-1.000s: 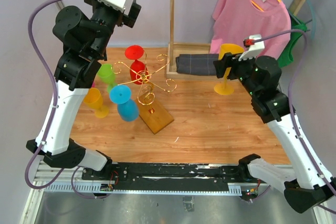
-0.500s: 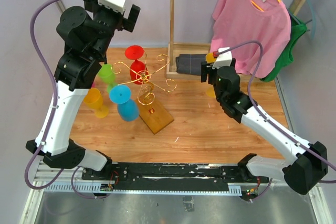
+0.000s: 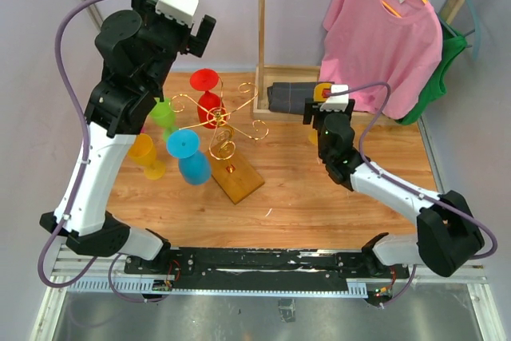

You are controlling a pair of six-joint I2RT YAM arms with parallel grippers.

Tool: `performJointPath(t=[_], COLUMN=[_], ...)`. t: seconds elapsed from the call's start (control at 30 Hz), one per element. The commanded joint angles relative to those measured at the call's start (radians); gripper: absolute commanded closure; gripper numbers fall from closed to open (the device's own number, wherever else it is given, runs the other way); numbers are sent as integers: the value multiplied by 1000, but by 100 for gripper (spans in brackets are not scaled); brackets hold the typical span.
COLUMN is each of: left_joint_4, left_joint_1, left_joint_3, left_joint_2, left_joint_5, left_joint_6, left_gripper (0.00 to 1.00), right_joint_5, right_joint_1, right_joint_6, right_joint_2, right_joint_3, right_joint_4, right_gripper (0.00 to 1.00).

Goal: Take the wine glass off the wine glass rack
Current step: Place the wine glass at the center of the board.

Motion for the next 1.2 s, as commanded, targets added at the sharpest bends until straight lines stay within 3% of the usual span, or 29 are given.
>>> performJointPath(t=[0.0, 0.4, 1.17], left_joint_4=[-28, -123, -81], left_joint_1=[-2, 16, 32], left_joint_3=[-26, -115, -330], left_joint_2=[1, -34, -169], left_joint_5=[-29, -26, -8], left_joint_6=[-10, -106, -121], left_gripper=[2, 3, 4], right_joint_5=[57, 145, 198], right_joint_1=[-5, 107, 134], right_joint_6=[-48, -279, -64], right_joint_2=[50, 309, 500], right_joint_3=[-75, -219, -300], right_joint_4=[291, 932, 990], right_gripper=[33, 32, 32])
